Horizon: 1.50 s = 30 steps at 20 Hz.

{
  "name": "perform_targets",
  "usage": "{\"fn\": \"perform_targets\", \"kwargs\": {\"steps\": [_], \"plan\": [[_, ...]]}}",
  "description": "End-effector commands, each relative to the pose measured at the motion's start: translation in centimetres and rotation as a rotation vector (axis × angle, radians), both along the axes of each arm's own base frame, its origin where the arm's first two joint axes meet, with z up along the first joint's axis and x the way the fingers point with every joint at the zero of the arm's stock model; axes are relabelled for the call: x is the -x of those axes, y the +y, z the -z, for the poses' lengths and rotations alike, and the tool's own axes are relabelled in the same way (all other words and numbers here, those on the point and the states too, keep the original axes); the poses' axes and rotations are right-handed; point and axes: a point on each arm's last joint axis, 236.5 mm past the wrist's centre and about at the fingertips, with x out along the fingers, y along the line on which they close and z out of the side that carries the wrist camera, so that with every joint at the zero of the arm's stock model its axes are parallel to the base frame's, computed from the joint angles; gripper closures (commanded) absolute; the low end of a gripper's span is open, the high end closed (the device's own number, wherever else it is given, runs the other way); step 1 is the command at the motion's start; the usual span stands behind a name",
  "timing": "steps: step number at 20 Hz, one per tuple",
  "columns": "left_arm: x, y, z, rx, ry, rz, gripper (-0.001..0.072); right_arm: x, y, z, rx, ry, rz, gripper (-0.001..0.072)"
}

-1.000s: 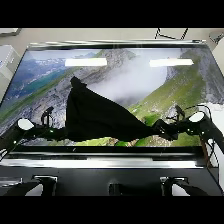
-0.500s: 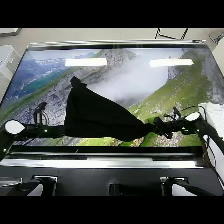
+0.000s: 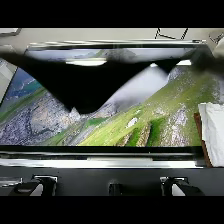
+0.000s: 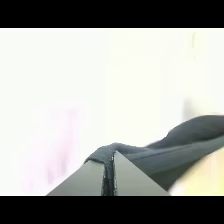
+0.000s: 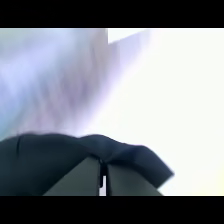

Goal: Fold the clothes and pants, and hang the long-sleeved shirts on hangers.

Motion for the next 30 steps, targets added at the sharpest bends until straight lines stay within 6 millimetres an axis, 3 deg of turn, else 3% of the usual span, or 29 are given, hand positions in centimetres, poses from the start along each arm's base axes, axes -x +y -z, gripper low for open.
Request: {"fn": "perform_targets", "kwargs": {"steps": [1,4,7,8,10,13,16,18,20,22,25,28,30], "plan": [[11.3,1.2,-16.1,0.088,-0.457,-0.044,0.069,11.1,-1.5,-18.5,0.057,-0.46,0.177,0.0674],[12.9,1.5,-17.4,0.121,-0.506,-0.048,0.069,16.4,-1.9,-21.2,0.09,-0.556,0.239,0.0674],[12.6,2.0,-18.1,0.124,-0.536,-0.073,0.069,18.7,-1.6,-22.0,0.102,-0.597,0.248,0.0674],[11.8,2.2,-17.4,0.101,-0.509,-0.085,0.069,18.9,-1.6,-21.9,0.11,-0.593,0.252,0.0674],[9.0,2.4,-13.9,0.02,-0.378,-0.113,0.069,17.9,-2.4,-19.5,0.164,-0.494,0.272,0.0674],[1.7,2.0,-4.0,-0.057,-0.049,-0.095,0.069,12.2,-5.4,-10.3,0.264,-0.136,0.3,0.0674],[-7.2,2.6,8.1,-0.04,0.227,-0.108,0.0689,2.1,-6.3,-0.3,0.256,0.108,0.214,0.0674],[-12.8,3.7,15.5,-0.013,0.334,-0.157,0.0688,-5.2,-6.2,5.6,0.151,0.187,0.178,0.0674],[-17.4,4.3,22.5,-0.003,0.449,-0.185,0.0688,-11.2,-5.7,11.0,-0.043,0.265,0.175,0.0673],[-20.4,4.0,29.0,0.013,0.588,-0.178,0.0688,-15.1,-4.4,16.2,-0.29,0.38,0.181,0.0673],[-22.5,3.3,36.3,0.064,0.744,-0.164,0.0687,-17.2,-1.6,23.1,-0.479,0.552,0.127,0.0673],[-22.5,1.8,41.3,0.125,0.88,-0.127,0.0687,-16.1,1.8,29.5,-0.417,0.724,0.052,0.0673],[-21.4,0.6,43.7,0.151,0.982,-0.085,0.0685,-15.2,3.1,32.1,-0.355,0.795,0.024,0.0673]]}}
